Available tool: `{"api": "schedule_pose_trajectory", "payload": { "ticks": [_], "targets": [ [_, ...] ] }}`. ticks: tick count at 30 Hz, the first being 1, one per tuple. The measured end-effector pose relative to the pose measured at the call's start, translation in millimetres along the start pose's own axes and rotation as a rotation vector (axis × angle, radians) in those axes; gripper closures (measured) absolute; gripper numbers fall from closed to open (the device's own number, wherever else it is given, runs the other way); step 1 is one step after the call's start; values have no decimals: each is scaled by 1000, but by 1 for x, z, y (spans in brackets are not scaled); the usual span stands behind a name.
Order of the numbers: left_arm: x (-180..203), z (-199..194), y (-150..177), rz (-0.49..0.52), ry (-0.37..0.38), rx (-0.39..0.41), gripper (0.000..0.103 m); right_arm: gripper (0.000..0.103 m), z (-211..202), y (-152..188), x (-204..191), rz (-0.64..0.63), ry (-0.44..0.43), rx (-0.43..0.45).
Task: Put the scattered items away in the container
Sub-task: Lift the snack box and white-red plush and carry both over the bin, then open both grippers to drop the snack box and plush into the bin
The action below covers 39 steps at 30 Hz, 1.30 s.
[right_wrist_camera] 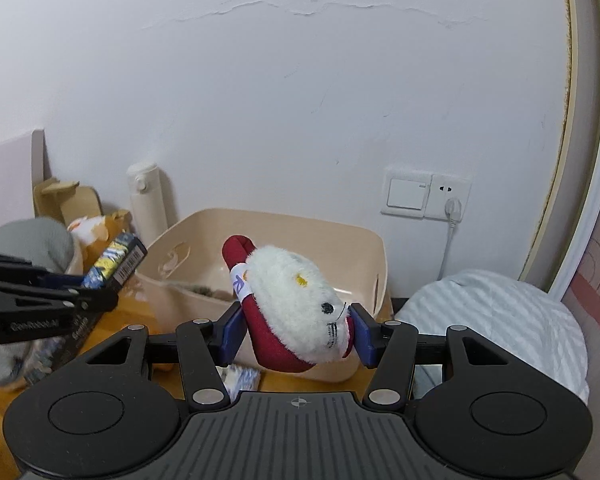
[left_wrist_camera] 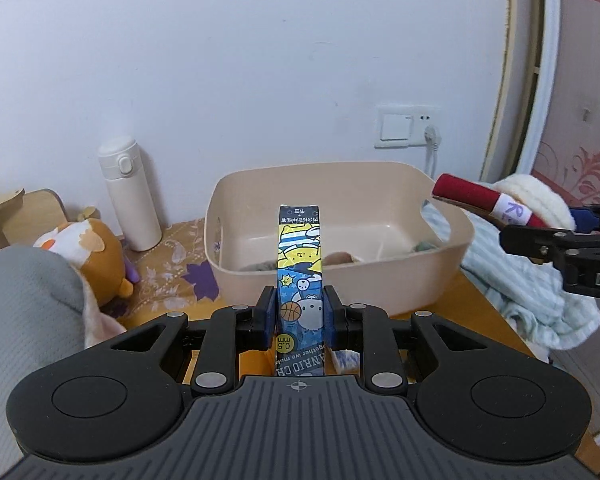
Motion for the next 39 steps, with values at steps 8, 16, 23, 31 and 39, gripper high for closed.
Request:
{"api": "schedule_pose_trajectory", "payload": {
  "ticks": [8, 16, 23, 31, 39],
  "targets": [
    [6, 20, -36, -21, 1, 34, 79, 51, 33, -21, 12, 20, 35, -14],
    [4, 57, -65, -75, -30, 36, 79, 51, 79, -32, 16, 70, 20, -52],
    [-6, 100, -85, -113, -71, 13, 79, 51, 109, -31, 20, 87, 24, -93],
    [-7, 145, -101, -104, -82, -31, 80, 51, 131, -35, 32, 107, 41, -128],
    [-3, 167, -93, -80, -29, -79, 62, 45, 145, -33, 38, 76, 66, -161]
  ]
}}
Point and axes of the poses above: each gripper's, at about its wrist camera, not at the fingertips, and z roughly the way its jaws point, x to its right, y to its underside, the point moved 9 cm from there along z, roughly the way its jaws point, and after that the axes turned 9 degrees about -x, right-handed, at the moved point
